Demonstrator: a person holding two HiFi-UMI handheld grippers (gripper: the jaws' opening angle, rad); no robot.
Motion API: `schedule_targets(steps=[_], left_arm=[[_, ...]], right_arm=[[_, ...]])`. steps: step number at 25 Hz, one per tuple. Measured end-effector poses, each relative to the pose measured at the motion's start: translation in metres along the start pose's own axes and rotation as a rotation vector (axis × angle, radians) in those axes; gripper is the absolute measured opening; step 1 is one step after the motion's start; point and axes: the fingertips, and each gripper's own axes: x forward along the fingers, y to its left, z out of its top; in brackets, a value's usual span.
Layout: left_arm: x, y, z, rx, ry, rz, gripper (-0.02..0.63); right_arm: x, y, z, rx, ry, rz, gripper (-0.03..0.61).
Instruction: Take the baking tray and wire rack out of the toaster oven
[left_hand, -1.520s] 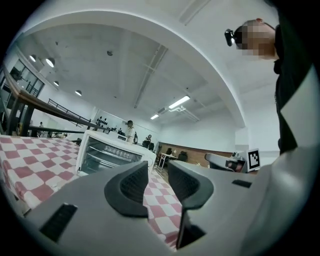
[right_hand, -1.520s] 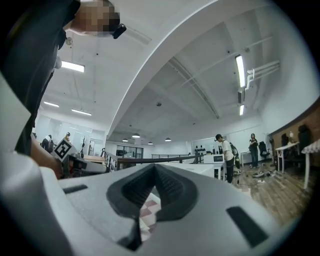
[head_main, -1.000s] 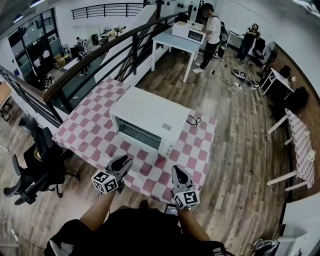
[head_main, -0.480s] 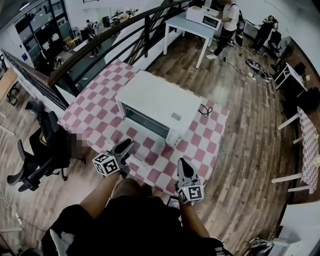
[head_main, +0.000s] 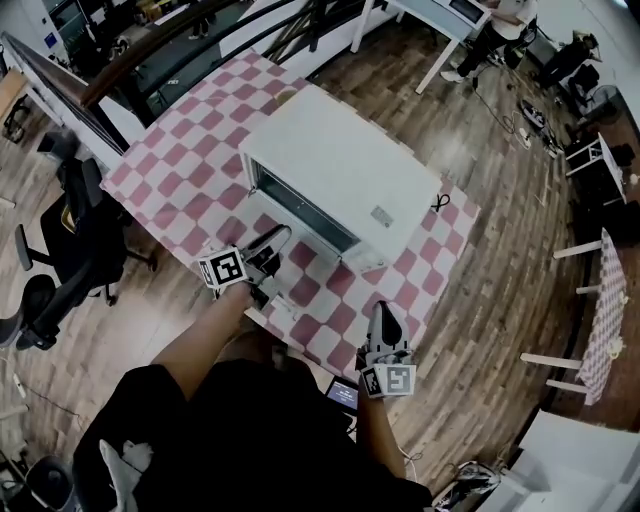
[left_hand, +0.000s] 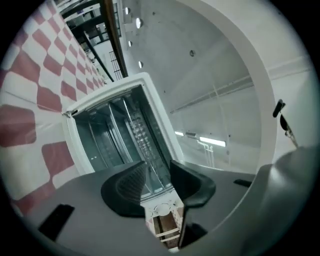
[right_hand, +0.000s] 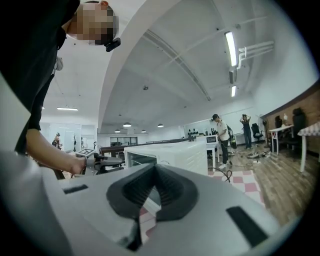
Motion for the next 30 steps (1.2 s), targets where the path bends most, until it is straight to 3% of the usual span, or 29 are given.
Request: schedule_targets(steps=[3, 7, 9, 18, 30], left_arm=[[0.024, 0.021, 0.002, -0.100, 0.009, -0.007, 0.143], [0.048, 0.051, 0.001, -0.312, -0.017, -0.022, 0.144], [0.055, 0.066, 0.003, -0.369, -0.033, -0.014, 0.144], [0.094, 0.090, 0.011, -0.406, -0.013, -0.025, 0.153], [0.123, 0.103, 0.020, -0.438, -0.002, -0.006, 0.120]], right_arm=[[0.013, -0.006, 0.000, -0.001, 0.021, -0.019, 0.003], [0.025, -0.017, -0.005, 0.002, 0.054, -0.067, 0.003], [0.027, -0.023, -0.009, 0.016, 0.067, -0.101, 0.003], [0.046, -0.033, -0.013, 0.090, 0.057, -0.166, 0.003], [0.044, -0.035, -0.017, 0.089, 0.081, -0.220, 0.003]])
